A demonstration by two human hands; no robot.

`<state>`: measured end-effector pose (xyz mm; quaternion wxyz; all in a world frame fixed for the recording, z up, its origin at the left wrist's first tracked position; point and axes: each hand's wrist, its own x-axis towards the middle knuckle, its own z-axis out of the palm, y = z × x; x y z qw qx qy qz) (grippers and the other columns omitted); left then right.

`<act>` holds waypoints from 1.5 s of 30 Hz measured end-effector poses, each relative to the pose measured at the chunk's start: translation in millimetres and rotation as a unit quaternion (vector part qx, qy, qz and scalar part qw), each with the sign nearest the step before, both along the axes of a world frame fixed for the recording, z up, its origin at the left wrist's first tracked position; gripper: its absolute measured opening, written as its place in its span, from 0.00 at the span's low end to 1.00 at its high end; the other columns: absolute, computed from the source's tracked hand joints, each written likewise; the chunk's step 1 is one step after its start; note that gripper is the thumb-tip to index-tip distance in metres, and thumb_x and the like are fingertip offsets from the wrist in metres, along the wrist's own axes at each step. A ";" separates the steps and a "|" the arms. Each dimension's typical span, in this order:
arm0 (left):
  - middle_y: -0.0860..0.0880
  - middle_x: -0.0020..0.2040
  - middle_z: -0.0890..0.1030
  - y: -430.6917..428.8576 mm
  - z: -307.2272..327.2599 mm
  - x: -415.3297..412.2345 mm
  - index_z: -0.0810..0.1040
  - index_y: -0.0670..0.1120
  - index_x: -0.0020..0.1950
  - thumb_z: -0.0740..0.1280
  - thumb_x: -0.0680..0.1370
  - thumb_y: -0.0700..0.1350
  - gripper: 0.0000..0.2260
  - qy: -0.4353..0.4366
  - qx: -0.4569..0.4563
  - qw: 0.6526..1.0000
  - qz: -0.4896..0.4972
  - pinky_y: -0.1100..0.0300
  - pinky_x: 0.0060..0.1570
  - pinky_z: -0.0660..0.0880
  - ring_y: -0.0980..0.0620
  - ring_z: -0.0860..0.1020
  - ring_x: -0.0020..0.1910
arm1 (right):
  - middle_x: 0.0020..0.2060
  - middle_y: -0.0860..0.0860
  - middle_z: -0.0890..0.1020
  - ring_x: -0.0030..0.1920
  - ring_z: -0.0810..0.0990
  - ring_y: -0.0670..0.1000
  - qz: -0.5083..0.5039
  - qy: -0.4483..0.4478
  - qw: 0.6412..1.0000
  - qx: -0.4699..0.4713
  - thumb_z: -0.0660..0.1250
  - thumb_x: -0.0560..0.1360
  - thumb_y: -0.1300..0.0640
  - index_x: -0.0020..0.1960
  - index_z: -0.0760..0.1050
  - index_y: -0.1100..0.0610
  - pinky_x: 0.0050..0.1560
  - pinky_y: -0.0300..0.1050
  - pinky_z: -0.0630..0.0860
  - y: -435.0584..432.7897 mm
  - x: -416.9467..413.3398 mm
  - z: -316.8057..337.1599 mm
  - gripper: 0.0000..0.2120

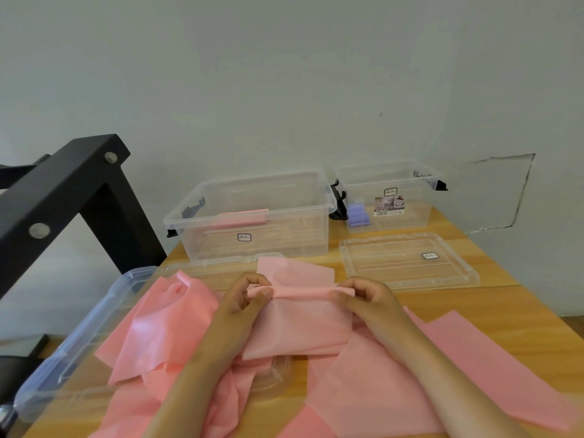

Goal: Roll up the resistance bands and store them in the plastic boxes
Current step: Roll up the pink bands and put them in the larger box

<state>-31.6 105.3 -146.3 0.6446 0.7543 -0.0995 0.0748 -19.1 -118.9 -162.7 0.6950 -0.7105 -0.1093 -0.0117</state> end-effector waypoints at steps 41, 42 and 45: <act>0.48 0.43 0.81 5.4 -3.1 2.7 0.81 0.43 0.54 0.70 0.73 0.34 0.10 0.035 -0.052 0.998 0.000 0.68 0.37 0.73 0.56 0.77 0.40 | 0.37 0.49 0.84 0.38 0.80 0.43 -0.016 0.028 0.996 0.087 0.72 0.71 0.67 0.47 0.81 0.59 0.39 0.31 0.73 -5.1 7.2 -4.0 0.07; 0.47 0.42 0.81 5.6 -2.9 2.2 0.81 0.42 0.53 0.70 0.74 0.35 0.09 0.037 -0.048 0.998 0.002 0.68 0.36 0.73 0.56 0.77 0.39 | 0.37 0.48 0.84 0.38 0.80 0.42 -0.019 0.021 0.997 0.072 0.72 0.71 0.66 0.47 0.82 0.59 0.39 0.31 0.73 -5.1 7.7 -4.7 0.06; 0.48 0.36 0.76 3.7 -2.7 1.3 0.78 0.40 0.49 0.68 0.76 0.39 0.04 0.013 -0.020 1.000 0.006 0.67 0.32 0.68 0.55 0.72 0.35 | 0.34 0.51 0.81 0.35 0.75 0.44 -0.022 -0.001 0.998 0.059 0.73 0.72 0.60 0.44 0.82 0.56 0.35 0.33 0.68 -3.0 6.0 -3.4 0.01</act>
